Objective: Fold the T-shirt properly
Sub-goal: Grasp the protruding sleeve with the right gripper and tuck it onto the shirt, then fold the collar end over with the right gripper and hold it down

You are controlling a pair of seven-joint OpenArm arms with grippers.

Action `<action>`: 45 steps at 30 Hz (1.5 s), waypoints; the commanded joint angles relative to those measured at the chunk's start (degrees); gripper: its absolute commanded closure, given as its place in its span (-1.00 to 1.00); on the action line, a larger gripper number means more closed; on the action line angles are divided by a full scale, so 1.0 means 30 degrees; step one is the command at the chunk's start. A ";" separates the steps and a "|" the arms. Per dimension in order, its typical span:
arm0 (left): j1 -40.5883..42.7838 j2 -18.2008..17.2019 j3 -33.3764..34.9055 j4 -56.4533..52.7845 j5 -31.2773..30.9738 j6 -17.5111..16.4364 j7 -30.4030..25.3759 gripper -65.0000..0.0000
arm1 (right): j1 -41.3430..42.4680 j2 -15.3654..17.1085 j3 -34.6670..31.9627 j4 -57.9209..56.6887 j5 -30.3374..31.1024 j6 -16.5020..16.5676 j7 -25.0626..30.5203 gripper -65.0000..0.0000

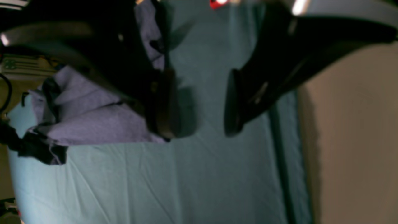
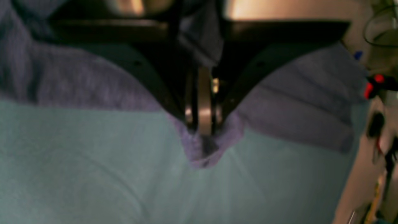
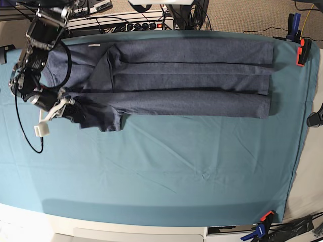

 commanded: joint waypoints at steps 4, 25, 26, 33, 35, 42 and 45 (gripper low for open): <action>-0.0335 -0.0656 -0.0204 0.0240 -0.0455 -0.0099 -0.0291 0.16 | -0.0976 0.0437 0.0109 0.2222 0.0568 0.0106 0.0350 1.00; -0.0335 -0.0656 -0.0204 0.0240 -0.0455 -0.0099 -0.0299 0.16 | -0.6171 0.0430 0.0109 0.7067 0.1581 0.0106 -0.0124 1.00; -0.0335 -0.0656 -0.0204 0.0240 -0.0455 -0.0099 -0.0299 0.16 | -0.6390 0.0430 0.0109 0.7286 0.1581 0.0106 -0.0131 1.00; -0.0335 -0.0656 -0.0204 0.0240 -0.0455 -0.0099 -0.0306 0.16 | -0.7847 0.0437 0.0109 0.8648 0.1588 0.0106 -0.0146 1.00; -0.0335 -0.0656 -0.0204 0.0240 -0.0455 -0.0099 -0.0306 0.16 | -0.8182 0.0437 0.0109 0.8983 0.1588 0.0106 -0.0153 1.00; -0.0335 -0.0656 -0.0204 0.0240 -0.0455 -0.0099 -0.0313 0.16 | -0.8757 0.0444 0.0109 0.9340 0.1581 0.0106 -0.0430 1.00; -0.0335 -0.0656 -0.0204 0.0240 -0.0455 -0.0099 -0.0313 0.16 | -0.8918 0.0437 0.0109 0.9340 0.1588 0.0106 -0.0845 1.00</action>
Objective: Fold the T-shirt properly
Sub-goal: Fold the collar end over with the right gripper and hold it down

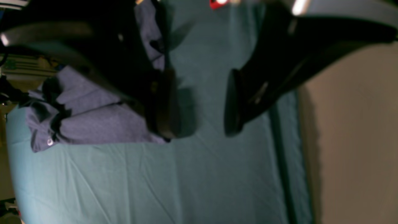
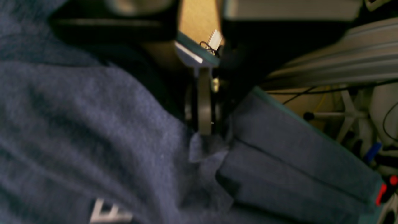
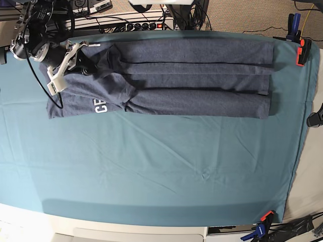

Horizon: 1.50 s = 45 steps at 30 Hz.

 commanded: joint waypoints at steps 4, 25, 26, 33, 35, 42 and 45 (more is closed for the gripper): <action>-0.0328 -0.0656 -0.0204 0.0240 -0.0455 -0.0099 -0.0328 0.16 | -0.0189 0.0335 0.0109 0.0350 0.0517 0.0092 -0.0036 1.00; -0.0328 -0.0656 -0.0204 0.0240 -0.0455 -0.0099 -0.0350 0.16 | -0.0277 0.0328 0.0109 0.0350 0.0503 0.0092 -0.0517 1.00; -0.0328 -0.0656 -0.0204 0.0240 -0.0455 -0.0099 -0.0350 0.16 | -0.0277 0.0335 0.0109 0.0350 0.0503 0.0092 -0.0517 1.00; -0.0328 -0.0641 -0.0204 0.0240 -0.0455 -0.0099 -0.0350 0.16 | -0.0277 0.0328 0.0109 0.0350 0.0503 0.0092 -0.0517 1.00; -0.0328 -0.0641 -0.0204 0.0240 -0.0455 -0.0099 -0.0350 0.16 | -0.0277 0.0335 0.0109 0.0350 0.0503 0.0092 -0.0517 1.00; -0.0328 -0.0539 -0.0204 0.0240 -0.0455 -0.0099 -0.0357 0.16 | -0.0284 0.0335 0.0109 0.0350 0.0503 0.0092 -0.0612 1.00; -0.0328 -0.0430 -0.0204 0.0240 -0.0455 -0.0099 -0.0364 0.16 | -0.0284 0.0335 0.0109 0.0350 0.0510 0.0092 -0.0690 1.00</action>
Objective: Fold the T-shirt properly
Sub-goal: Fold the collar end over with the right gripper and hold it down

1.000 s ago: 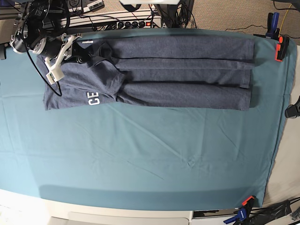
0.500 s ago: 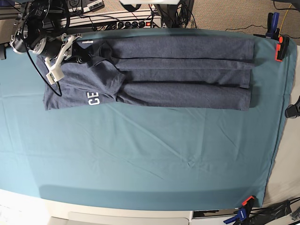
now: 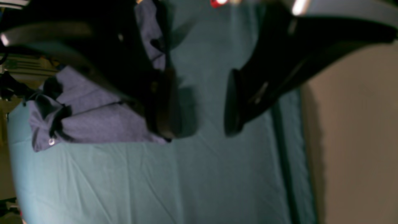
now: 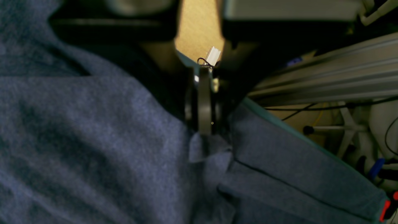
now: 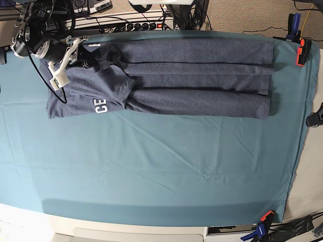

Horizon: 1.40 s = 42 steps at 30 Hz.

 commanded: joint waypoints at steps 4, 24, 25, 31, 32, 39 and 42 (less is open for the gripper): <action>-0.0335 -0.0546 -0.0204 0.0240 -0.0462 -0.0099 -0.0291 0.16 | 0.0044 0.0335 0.0109 0.0342 0.0503 0.0092 0.0199 1.00; -0.0962 -0.1100 -0.0313 0.0240 -0.0462 -0.0099 -0.0401 0.16 | -0.1180 0.0809 0.0117 0.0430 0.2171 0.0092 0.0199 1.00; -0.1100 -0.1209 -0.0313 0.0240 -0.0462 -0.0099 -0.0415 0.16 | -0.1217 0.0809 0.0109 0.0430 0.2171 0.0092 0.0199 1.00; -0.2033 -0.2025 -0.0313 0.0240 -0.0462 -0.0099 -0.0437 0.16 | -0.1217 0.1246 0.0109 0.0430 0.2157 0.0092 0.0199 1.00; -0.2171 -0.2171 -0.0313 0.0240 -0.0462 -0.0099 -0.0437 0.16 | -0.1217 0.1443 0.0109 0.0430 0.2157 0.0092 0.0199 1.00; -0.2616 -0.3024 -0.0313 0.0240 -0.0462 -0.0099 -0.0430 0.16 | -0.1217 0.2659 0.0117 0.0408 0.2142 0.0092 0.0199 1.00; -0.2616 -0.3264 -0.0313 0.0240 -0.0462 -0.0099 -0.0437 0.16 | -0.1224 0.2696 0.0117 0.0408 0.2149 0.0092 0.0199 1.00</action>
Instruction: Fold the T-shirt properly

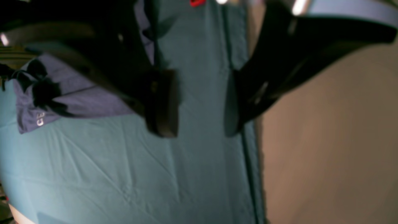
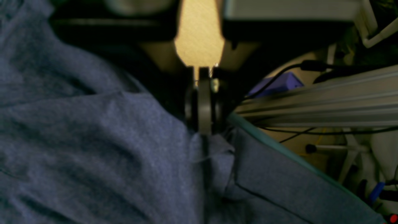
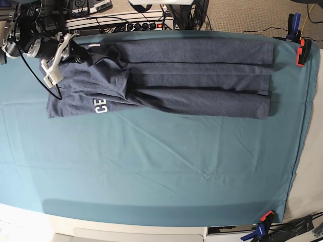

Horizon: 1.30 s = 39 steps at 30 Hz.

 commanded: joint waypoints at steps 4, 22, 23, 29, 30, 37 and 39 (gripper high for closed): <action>-0.0364 -0.0947 -0.0204 0.0240 -0.0448 -0.0099 -0.0284 0.16 | -0.0386 0.0335 0.0124 0.0342 0.0444 0.0084 0.0257 1.00; -0.0233 -0.0816 -0.0197 0.0240 -0.0448 -0.0099 -0.0277 0.16 | -0.1530 0.0335 0.0160 0.0342 -0.1960 0.0084 0.0257 1.00; -0.0197 -0.0823 -0.0197 0.0240 -0.0448 -0.0099 -0.0270 0.16 | -0.1530 0.0328 0.0160 0.0342 -0.2229 0.0084 0.0257 1.00; 0.0102 -0.0721 -0.0197 0.0240 -0.0448 -0.0099 -0.0255 0.16 | -0.1530 0.0328 0.0160 0.0342 -0.5348 0.0084 0.0257 1.00; 0.0226 -0.0663 -0.0197 0.0240 -0.0448 -0.0099 -0.0270 0.16 | -0.1523 0.0328 0.0160 0.0342 -0.5435 0.0084 0.0257 1.00; 0.1428 0.0160 -0.0197 0.0240 -0.0448 -0.0099 -0.0270 0.16 | -0.1515 0.0328 0.0160 0.0342 -0.5428 0.0084 0.0257 1.00; 0.1661 0.0583 -0.0197 0.0240 -0.0448 -0.0099 -0.0270 0.16 | -0.1515 0.0328 0.0160 0.0342 -0.5421 0.0084 0.0257 1.00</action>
